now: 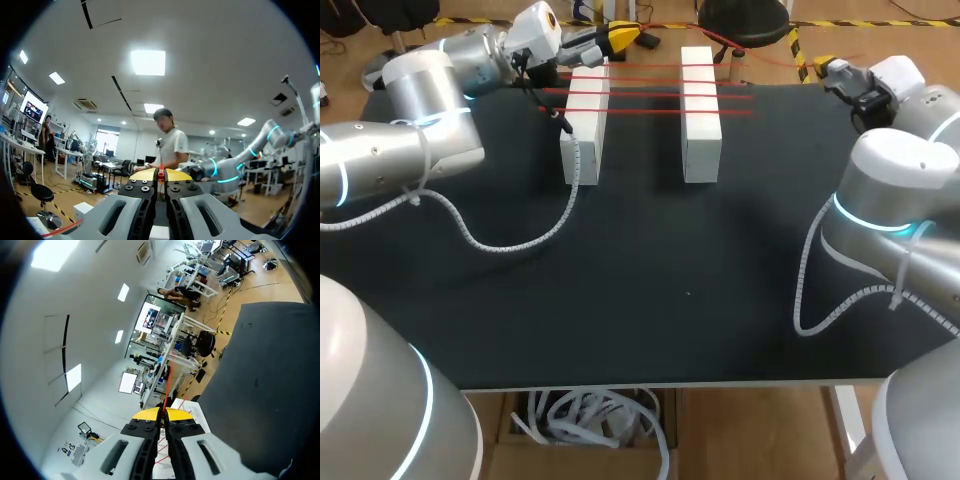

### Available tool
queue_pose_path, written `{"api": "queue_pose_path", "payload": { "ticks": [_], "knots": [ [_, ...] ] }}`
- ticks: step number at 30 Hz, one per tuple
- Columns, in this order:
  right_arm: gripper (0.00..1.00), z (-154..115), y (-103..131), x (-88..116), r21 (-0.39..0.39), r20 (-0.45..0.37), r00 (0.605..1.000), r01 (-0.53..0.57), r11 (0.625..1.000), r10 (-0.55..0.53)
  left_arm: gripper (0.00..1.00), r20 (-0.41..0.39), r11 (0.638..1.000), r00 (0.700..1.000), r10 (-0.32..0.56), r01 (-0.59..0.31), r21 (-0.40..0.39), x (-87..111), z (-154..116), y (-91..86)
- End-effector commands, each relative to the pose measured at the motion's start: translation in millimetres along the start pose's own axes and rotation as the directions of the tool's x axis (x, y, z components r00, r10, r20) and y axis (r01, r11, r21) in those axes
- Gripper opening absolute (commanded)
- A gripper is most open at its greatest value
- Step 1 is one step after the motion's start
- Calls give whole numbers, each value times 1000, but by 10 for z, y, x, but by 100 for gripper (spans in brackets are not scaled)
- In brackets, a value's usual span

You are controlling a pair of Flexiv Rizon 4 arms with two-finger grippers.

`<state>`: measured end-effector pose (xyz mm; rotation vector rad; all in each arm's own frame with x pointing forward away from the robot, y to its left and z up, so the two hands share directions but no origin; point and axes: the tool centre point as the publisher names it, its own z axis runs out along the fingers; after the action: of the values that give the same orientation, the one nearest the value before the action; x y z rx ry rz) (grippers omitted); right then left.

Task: Grab the tape and strap the tape.

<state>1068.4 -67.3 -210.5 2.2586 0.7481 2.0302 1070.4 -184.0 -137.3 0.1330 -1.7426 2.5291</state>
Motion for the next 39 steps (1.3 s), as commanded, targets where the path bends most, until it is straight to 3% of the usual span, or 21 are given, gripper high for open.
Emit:
{"api": "queue_pose_path", "payload": {
  "ticks": [1, 2, 4, 8, 14, 19, 33, 35, 39],
  "knots": [
    [3, 21, 16, 16, 9, 10, 1000, 2, 1000, -3, 0, -3, 1000, 1000, -1, 1, 1, -10, -2, 5],
    [6, 22, 16, 16, 9, 10, 1000, 3, 1000, -3, 0, -3, 1000, 1000, -1, 1, 1, -10, -2, 5],
    [2, 22, 14, 17, 9, 10, 1000, 6, 1000, -6, 0, -3, 1000, 1000, -1, 1, 1, -10, -2, 5],
    [3, 16, 11, 14, 12, 11, 1000, 10, 1000, -10, 0, -3, 1000, 1000, -1, 1, 1, -10, -2, 5],
    [11, 4, 21, 5, 12, 16, 1000, 18, 1000, -18, 0, -3, 1000, 1000, -1, 1, 1, -10, -2, 5],
    [0, 26, 33, 34, 13, 4, 999, 34, 999, -34, 0, -3, 1000, 1000, -1, 1, 1, -10, -2, 5],
    [0, 29, 15, 79, 23, -2, 999, 50, 998, -50, 0, -3, 1000, 1000, -1, 1, 1, -10, -2, 5],
    [0, 27, 14, 76, 28, 1, 998, 60, 998, -60, 0, -24, 997, 1000, 12, -14, -78, -1, 13, 10],
    [0, 8, 8, 72, 41, 4, 997, 74, 996, -75, 0, -54, 957, 997, 53, -66, -282, 14, 57, 30]
  ]
}}
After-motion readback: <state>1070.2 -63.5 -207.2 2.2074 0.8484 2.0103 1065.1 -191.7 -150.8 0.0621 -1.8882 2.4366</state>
